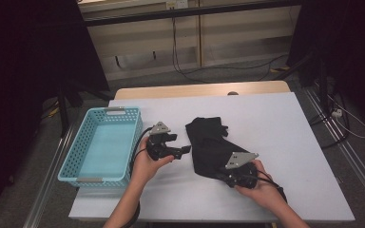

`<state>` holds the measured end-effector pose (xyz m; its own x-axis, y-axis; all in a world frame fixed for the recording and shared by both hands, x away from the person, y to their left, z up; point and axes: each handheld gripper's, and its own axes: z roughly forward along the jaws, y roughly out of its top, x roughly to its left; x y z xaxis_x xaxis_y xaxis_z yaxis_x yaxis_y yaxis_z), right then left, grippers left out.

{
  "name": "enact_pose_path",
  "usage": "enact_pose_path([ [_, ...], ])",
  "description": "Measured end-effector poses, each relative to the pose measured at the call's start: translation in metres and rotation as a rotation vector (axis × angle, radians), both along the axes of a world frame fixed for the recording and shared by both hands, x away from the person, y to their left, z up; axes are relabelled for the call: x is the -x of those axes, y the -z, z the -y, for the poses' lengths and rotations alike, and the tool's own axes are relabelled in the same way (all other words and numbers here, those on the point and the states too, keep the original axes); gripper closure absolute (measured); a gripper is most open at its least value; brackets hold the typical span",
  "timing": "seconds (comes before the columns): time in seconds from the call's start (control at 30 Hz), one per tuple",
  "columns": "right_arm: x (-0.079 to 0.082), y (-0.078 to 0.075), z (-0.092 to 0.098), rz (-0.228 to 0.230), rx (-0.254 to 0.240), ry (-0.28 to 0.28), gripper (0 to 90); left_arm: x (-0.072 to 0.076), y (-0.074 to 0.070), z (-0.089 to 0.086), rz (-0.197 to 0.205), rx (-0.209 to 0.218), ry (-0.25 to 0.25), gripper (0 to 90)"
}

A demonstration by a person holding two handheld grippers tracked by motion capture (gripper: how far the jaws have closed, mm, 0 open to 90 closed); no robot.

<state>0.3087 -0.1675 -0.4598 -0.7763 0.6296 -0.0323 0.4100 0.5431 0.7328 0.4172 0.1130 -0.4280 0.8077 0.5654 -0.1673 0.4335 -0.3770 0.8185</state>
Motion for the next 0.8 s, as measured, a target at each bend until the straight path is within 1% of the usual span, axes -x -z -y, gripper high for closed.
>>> enact_pose_path([
  [0.03,-0.001,0.000,0.001,-0.001,0.002,0.007,84.8,0.000,0.000,0.000,0.005,-0.006,0.002,19.8],
  [0.07,-0.002,-0.001,0.002,-0.002,0.002,0.014,87.4,0.000,-0.001,-0.001,0.012,-0.009,0.002,19.4],
  [0.13,-0.005,-0.002,0.004,-0.004,-0.011,0.025,88.6,0.001,-0.001,0.000,0.029,-0.018,0.002,18.0],
  [0.2,-0.006,-0.004,0.007,-0.009,-0.045,0.035,88.8,0.000,-0.001,0.000,0.045,-0.033,-0.007,14.6],
  [0.23,-0.007,-0.006,0.008,-0.008,-0.068,0.045,88.8,0.000,-0.001,0.001,0.042,-0.038,-0.004,12.3],
  [0.3,-0.008,-0.011,0.012,0.008,-0.100,0.066,88.9,0.000,0.000,0.002,0.048,-0.044,0.008,11.3],
  [0.4,-0.009,-0.020,0.022,0.034,-0.155,0.110,89.1,0.001,0.003,0.005,0.040,-0.060,0.036,8.1],
  [0.47,-0.010,-0.024,0.028,0.051,-0.170,0.137,89.3,0.002,0.004,0.007,0.031,-0.060,0.056,8.1],
  [0.5,-0.010,-0.026,0.031,0.059,-0.173,0.156,89.3,0.003,0.004,0.008,0.029,-0.068,0.059,8.5],
  [0.53,-0.010,-0.027,0.035,0.069,-0.185,0.174,89.3,0.003,0.005,0.010,0.031,-0.070,0.066,9.3],
  [0.6,-0.010,-0.029,0.041,0.084,-0.212,0.200,89.4,0.005,0.007,0.013,0.016,-0.069,0.084,9.9],
  [0.63,-0.010,-0.031,0.043,0.089,-0.221,0.211,89.4,0.006,0.009,0.015,0.014,-0.066,0.097,10.5],
  [0.67,-0.010,-0.031,0.044,0.093,-0.227,0.221,89.3,0.007,0.010,0.017,0.014,-0.077,0.112,11.2],
  [0.7,-0.010,-0.032,0.046,0.096,-0.228,0.234,89.4,0.008,0.011,0.019,0.018,-0.078,0.117,11.6],
  [0.73,-0.010,-0.032,0.046,0.099,-0.232,0.242,89.4,0.008,0.012,0.021,0.013,-0.078,0.127,12.0],
  [0.8,-0.010,-0.032,0.048,0.109,-0.237,0.254,89.4,0.009,0.013,0.025,0.022,-0.081,0.136,13.3],
])
